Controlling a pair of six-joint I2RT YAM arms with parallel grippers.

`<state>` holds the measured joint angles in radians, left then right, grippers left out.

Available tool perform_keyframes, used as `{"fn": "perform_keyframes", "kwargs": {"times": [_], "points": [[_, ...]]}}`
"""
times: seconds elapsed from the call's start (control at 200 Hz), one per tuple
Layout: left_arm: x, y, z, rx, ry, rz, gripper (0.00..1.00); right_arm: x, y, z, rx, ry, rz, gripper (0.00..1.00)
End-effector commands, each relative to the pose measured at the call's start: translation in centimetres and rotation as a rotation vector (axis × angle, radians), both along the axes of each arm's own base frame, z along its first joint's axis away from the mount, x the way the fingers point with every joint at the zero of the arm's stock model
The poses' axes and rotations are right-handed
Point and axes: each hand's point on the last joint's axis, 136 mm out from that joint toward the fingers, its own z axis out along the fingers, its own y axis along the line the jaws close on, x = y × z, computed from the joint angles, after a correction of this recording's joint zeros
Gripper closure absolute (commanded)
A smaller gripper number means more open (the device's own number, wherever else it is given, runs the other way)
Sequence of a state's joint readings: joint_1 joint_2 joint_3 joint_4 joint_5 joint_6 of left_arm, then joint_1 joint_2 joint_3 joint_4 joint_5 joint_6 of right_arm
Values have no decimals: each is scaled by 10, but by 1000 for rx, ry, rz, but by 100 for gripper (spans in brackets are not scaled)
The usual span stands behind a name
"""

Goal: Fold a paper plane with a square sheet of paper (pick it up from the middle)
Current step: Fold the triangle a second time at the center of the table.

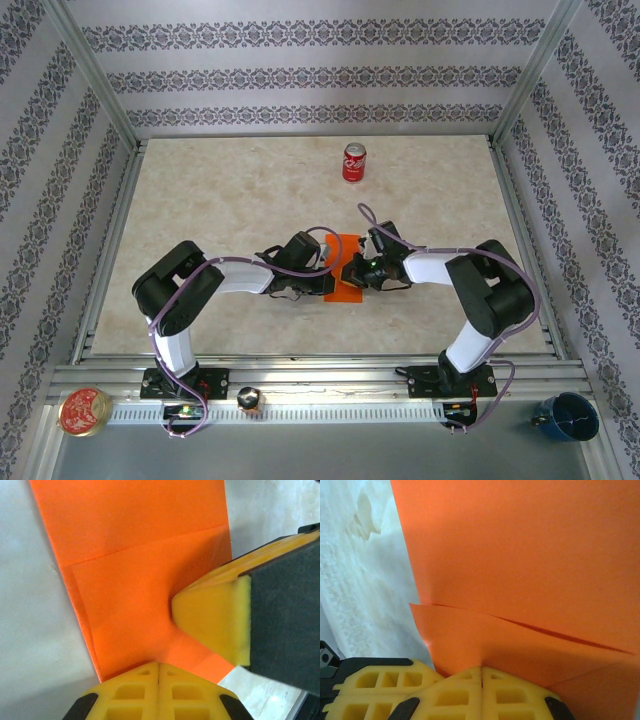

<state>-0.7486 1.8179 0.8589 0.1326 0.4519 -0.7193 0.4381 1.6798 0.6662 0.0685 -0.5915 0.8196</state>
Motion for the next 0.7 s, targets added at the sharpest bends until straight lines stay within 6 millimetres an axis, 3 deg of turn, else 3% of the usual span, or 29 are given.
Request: {"fn": "perform_keyframes", "kwargs": {"times": [0.0, 0.22, 0.38, 0.545, 0.694], "points": [[-22, 28, -38, 118, 107, 20, 100, 12, -31, -18, -64, 22, -99, 100], [-24, 29, -39, 117, 116, 19, 100, 46, -58, -6, -53, -5, -199, 100], [-23, 26, -34, 93, 108, 26, 100, 58, -70, 4, -35, -28, -250, 100], [-14, 10, -11, -20, 68, 34, 99, 47, -61, 30, -7, -78, -214, 95], [5, -2, 24, -65, -26, 33, 88, 17, -52, 32, -7, -63, -190, 89]]}}
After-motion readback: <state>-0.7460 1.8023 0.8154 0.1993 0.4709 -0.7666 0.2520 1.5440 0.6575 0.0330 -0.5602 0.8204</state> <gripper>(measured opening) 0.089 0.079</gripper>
